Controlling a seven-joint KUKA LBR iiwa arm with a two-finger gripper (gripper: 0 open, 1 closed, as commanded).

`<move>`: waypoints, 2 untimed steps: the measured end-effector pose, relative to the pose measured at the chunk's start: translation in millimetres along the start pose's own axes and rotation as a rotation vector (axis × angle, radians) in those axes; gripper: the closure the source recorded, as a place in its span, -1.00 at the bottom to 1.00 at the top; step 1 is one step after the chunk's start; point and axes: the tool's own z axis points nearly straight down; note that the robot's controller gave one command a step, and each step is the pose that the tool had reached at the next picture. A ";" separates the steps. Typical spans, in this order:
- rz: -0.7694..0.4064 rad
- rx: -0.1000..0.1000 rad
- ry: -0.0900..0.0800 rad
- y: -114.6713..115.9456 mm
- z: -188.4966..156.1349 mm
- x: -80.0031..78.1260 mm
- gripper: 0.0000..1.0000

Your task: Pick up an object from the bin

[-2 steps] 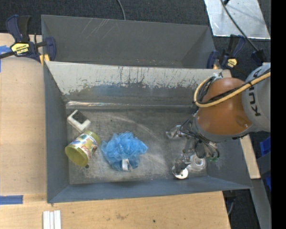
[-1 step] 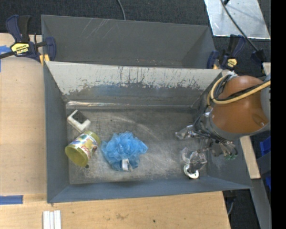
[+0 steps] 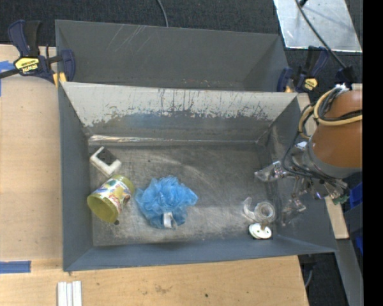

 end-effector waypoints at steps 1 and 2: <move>-0.184 -0.005 -0.003 -2.7 45.5 25.6 1.00; -0.184 -0.005 -0.003 -2.7 45.5 25.6 1.00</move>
Offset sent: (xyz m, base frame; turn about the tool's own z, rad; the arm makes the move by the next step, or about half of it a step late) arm 0.0000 0.0000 0.0000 0.0000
